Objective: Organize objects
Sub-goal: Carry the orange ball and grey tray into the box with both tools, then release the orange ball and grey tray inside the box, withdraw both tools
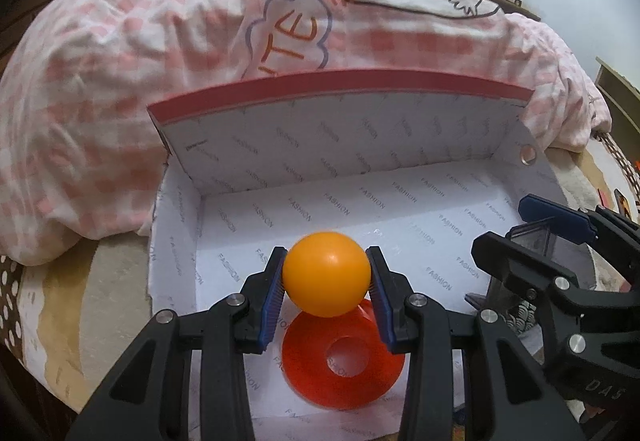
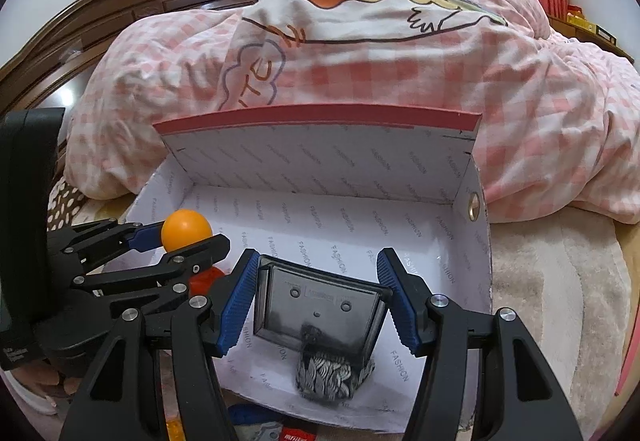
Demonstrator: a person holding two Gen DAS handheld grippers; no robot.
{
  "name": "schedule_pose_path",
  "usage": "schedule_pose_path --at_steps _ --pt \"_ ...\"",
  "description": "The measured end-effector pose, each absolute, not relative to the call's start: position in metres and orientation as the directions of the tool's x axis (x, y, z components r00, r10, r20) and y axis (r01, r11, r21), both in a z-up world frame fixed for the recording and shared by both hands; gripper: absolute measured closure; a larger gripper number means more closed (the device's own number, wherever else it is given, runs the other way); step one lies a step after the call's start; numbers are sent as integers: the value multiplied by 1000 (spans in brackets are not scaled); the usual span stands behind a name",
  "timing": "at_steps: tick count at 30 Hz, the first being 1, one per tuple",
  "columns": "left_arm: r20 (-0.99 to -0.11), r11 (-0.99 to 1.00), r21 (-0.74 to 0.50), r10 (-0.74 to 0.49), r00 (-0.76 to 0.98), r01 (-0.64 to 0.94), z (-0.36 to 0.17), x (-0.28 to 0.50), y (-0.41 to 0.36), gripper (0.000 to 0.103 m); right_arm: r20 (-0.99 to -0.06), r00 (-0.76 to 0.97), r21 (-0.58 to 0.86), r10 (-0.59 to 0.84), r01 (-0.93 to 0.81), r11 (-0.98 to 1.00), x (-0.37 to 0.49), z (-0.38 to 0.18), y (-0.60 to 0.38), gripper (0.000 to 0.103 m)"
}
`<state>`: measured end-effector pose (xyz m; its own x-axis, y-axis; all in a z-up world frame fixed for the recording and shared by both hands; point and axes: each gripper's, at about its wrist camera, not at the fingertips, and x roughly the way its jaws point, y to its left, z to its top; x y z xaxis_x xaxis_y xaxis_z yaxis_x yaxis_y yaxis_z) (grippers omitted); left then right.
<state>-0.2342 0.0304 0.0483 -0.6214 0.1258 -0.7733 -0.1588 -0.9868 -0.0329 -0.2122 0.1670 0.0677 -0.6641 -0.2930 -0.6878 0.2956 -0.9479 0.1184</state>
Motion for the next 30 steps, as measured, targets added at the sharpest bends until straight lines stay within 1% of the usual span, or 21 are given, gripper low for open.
schedule_pose_path --at_steps 4,9,12,14,15,17,26,30 --pt "-787 -987 -34 122 -605 -154 43 -237 32 58 -696 -662 103 -279 292 -951 -215 62 165 41" --pt "-790 -988 -22 110 -603 -152 44 -236 34 57 -688 -675 85 -267 290 -953 -212 62 164 40" --pt "-787 -987 -28 118 -606 -155 48 -233 34 51 -677 -679 111 -284 288 -951 -210 65 168 38" --pt "-781 -988 -31 118 -613 -152 51 -232 33 45 -670 -683 119 -291 287 -950 -209 67 169 37" --pt "-780 -989 -32 117 -615 -148 52 -231 33 44 -667 -686 120 -290 286 -951 -207 69 169 36" --pt "-783 -989 -41 121 -610 -144 53 -230 32 44 -664 -690 118 -290 286 -951 -205 70 169 33" --pt "-776 -986 -40 131 -617 -159 64 -217 36 44 -656 -691 127 -304 295 -947 -193 80 169 33" --pt "-764 -985 -38 138 -631 -169 72 -205 26 44 -648 -697 132 -307 295 -946 -183 85 172 33"
